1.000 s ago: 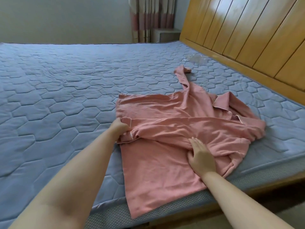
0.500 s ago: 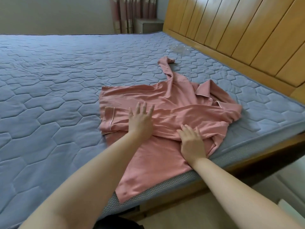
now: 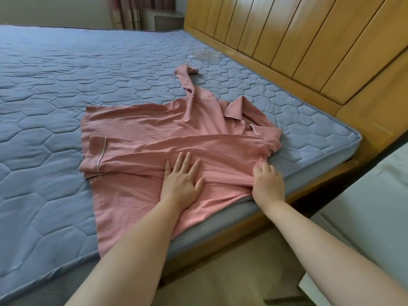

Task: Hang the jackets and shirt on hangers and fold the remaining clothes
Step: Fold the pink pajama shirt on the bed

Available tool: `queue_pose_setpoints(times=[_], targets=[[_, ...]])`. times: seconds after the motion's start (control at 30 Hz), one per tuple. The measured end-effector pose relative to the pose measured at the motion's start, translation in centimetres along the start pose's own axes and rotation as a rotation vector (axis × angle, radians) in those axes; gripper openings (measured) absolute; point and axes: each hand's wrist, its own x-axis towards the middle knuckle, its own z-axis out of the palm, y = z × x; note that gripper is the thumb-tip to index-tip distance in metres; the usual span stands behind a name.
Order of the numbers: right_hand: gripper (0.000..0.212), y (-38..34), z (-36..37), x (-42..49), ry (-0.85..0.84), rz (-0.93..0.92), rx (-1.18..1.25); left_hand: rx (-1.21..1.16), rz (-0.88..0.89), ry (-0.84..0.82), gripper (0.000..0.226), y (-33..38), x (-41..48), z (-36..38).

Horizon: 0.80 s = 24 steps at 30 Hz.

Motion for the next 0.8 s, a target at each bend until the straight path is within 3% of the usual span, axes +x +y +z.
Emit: queue_pose_setpoints(times=[0.1,0.2,0.27,0.33,0.37,0.43,0.53,0.67,0.8], targets=[[0.04,0.2,-0.5,0.4,-0.233,0.05,0.03,0.002,0.015,0.016,0.081,0.1,-0.2,0.2],[0.049,0.2,-2.2,2.6,-0.402,0.136,0.314,-0.001,0.136,0.104,0.074,0.3,-0.3,0.4],[0.055,0.5,-3.1,4.9,-0.204,0.148,0.461,-0.021,0.26,0.144,0.07,0.5,-0.1,0.6],[0.047,1.3,-3.3,7.4,0.05,0.153,0.458,-0.033,0.338,0.134,0.07,0.6,-0.1,0.8],[0.043,1.9,-3.1,8.6,0.083,0.168,0.456,-0.034,0.352,0.138,0.07,0.7,-0.1,0.9],[0.04,3.3,-2.6,10.8,-0.031,0.229,0.469,-0.024,0.362,0.173,0.068,0.8,-0.2,0.9],[0.03,5.7,-2.1,12.4,-0.331,0.301,0.59,-0.016,0.375,0.238,0.063,0.8,-0.4,1.2],[0.022,9.4,-2.3,12.6,-0.233,0.453,0.782,-0.007,0.449,0.392,0.052,1.1,-0.1,1.3],[0.023,9.5,-2.3,12.5,-0.282,0.344,0.891,-0.059,0.613,0.53,0.021,3.2,-0.7,0.1]])
